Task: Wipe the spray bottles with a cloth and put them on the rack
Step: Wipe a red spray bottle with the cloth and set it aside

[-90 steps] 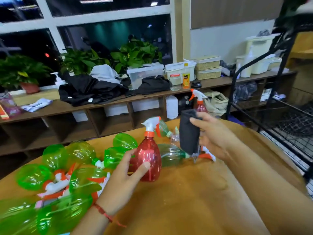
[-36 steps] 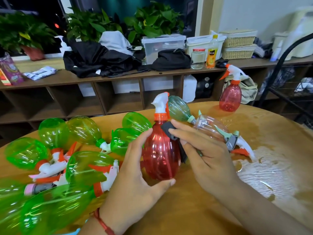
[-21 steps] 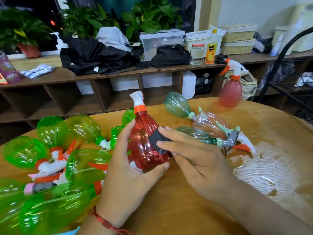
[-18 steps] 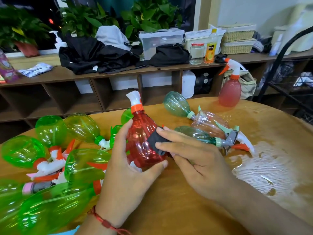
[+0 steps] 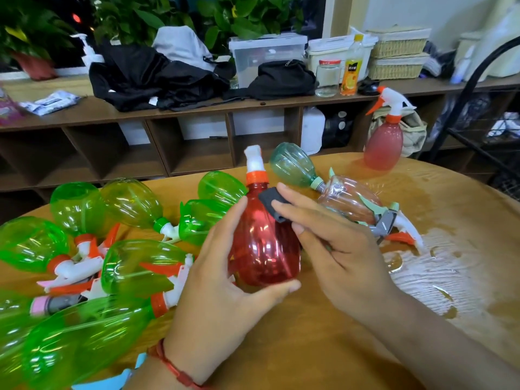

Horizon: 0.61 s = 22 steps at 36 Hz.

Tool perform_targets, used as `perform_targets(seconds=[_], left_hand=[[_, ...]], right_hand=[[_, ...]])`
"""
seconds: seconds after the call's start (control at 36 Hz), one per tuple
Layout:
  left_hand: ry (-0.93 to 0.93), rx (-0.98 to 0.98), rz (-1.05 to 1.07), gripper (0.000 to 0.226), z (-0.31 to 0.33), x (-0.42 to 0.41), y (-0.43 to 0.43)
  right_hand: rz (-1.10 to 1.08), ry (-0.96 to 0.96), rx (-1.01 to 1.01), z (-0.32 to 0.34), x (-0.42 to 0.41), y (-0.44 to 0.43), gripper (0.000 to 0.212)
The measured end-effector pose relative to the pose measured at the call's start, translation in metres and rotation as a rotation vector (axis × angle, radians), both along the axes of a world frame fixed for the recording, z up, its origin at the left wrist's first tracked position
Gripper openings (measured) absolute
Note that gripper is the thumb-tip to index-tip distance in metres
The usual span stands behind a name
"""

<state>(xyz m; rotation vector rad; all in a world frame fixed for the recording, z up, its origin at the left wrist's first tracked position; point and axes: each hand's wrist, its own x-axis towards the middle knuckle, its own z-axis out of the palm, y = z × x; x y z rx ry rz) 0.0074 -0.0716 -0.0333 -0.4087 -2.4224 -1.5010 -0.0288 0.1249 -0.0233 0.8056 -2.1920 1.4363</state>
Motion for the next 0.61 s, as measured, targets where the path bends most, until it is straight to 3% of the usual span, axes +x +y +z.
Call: perform_targets(seconds=[0.11,0.28,0.61], left_hand=[[-0.046,0.291,0.02,0.117,0.002,-0.005,0.0],[-0.047,0.431,0.116,0.108,0.006,-0.011,-0.003],[-0.041,0.369,0.041,0.112,0.004,-0.013,-0.007]], right_hand=[[0.044,0.079,0.144,0.0,0.004,-0.003,0.041],[0.112,0.114,0.239,0.002,0.006,-0.004,0.039],[0.093,0.053,0.12,0.002,0.005,-0.001,0.038]])
